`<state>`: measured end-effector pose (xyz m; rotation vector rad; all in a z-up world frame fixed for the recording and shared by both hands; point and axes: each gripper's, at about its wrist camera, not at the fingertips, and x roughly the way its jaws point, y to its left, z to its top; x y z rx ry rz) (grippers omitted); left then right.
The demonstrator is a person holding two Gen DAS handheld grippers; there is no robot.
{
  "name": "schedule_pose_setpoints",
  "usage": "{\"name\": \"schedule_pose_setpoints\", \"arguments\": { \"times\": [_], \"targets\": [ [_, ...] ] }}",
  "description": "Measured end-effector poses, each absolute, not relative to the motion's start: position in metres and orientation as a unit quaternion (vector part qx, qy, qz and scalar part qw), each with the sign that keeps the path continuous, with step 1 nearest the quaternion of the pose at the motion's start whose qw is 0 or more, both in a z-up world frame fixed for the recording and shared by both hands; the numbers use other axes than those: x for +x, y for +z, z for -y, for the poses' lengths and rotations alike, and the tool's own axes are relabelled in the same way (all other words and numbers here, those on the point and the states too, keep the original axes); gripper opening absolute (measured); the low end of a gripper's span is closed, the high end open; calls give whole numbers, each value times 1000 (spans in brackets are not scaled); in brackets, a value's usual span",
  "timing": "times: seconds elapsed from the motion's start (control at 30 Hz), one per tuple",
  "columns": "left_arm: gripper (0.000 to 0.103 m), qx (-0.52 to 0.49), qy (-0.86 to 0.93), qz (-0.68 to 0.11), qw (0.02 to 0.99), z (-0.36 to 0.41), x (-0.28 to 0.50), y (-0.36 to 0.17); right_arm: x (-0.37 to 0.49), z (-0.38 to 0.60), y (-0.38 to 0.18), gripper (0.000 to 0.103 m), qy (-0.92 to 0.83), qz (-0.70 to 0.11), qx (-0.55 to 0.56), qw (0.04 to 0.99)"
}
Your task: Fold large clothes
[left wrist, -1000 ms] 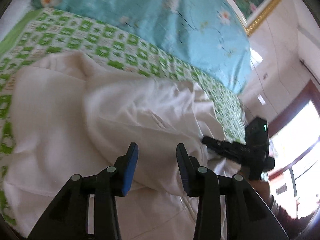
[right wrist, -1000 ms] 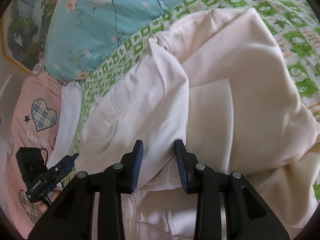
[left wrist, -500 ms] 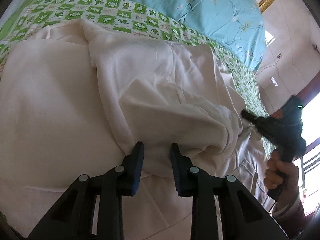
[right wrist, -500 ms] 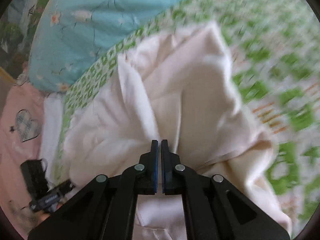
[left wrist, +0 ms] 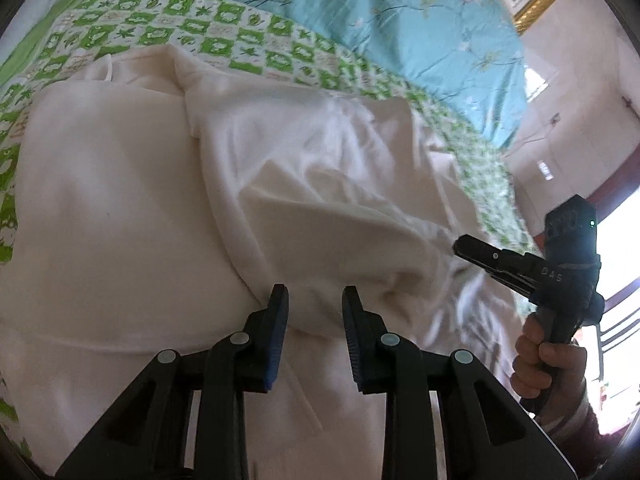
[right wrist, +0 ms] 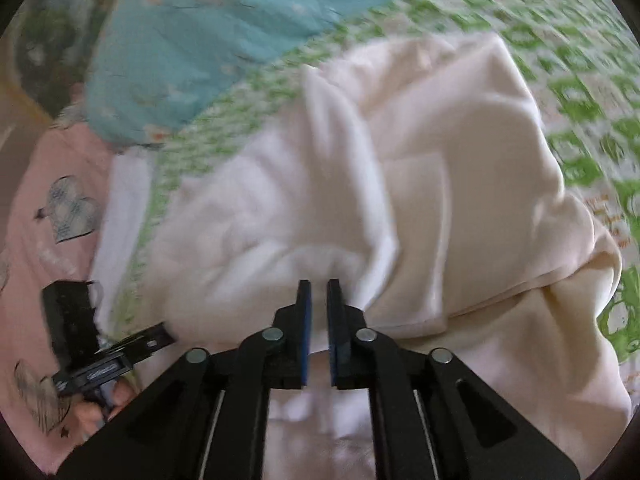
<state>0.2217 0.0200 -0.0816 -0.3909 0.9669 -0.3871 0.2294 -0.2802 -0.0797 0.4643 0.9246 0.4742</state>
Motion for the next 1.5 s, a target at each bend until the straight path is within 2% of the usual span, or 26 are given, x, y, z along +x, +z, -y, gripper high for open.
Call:
{"name": "schedule_pose_setpoints", "arguments": {
  "times": [0.07,0.13,0.3,0.47,0.5,0.53,0.57,0.63,0.87,1.0,1.13,1.23,1.3,1.33,1.37,1.5],
  "targets": [
    [27,-185,-199,-456,847,-16,213,-79,223,274,-69,36,257,-430,214,839],
    [30,-184,-218,-458,842,-9,206,-81,218,259,-60,43,288,-420,201,837],
    [30,-174,-236,-473,831,5,197,-93,215,216,-46,46,354,-403,130,834],
    [30,-182,-246,-479,823,10,200,-99,229,185,-58,46,378,-426,63,820],
    [30,-183,-248,-480,821,12,202,-100,230,184,-61,44,378,-430,55,818],
    [30,-183,-251,-480,820,14,203,-100,234,180,-64,20,375,-436,47,817],
    [30,-183,-253,-481,819,17,205,-100,236,181,-68,5,373,-442,47,814],
    [30,-181,-255,-479,820,23,211,-97,242,188,-68,5,371,-450,70,809],
    [29,-143,-207,-456,854,45,254,-79,234,232,-21,5,401,-382,177,814],
    [31,-178,-115,-431,877,17,293,-69,227,242,-6,5,411,-359,195,815],
    [29,-226,-62,-410,882,-25,291,-67,224,234,-18,5,409,-376,177,813],
    [29,-240,-43,-416,876,-50,271,-79,219,220,-36,9,417,-394,158,803],
    [29,-257,-40,-421,869,-66,252,-89,219,212,-50,25,426,-416,159,788],
    [29,-265,-41,-421,867,-71,244,-91,218,209,-57,38,427,-427,157,782],
    [29,-278,-44,-418,864,-78,234,-90,216,208,-62,46,427,-432,154,779],
    [29,-282,-68,-394,872,-82,213,-69,208,222,-66,46,438,-432,171,770]
  ]
}}
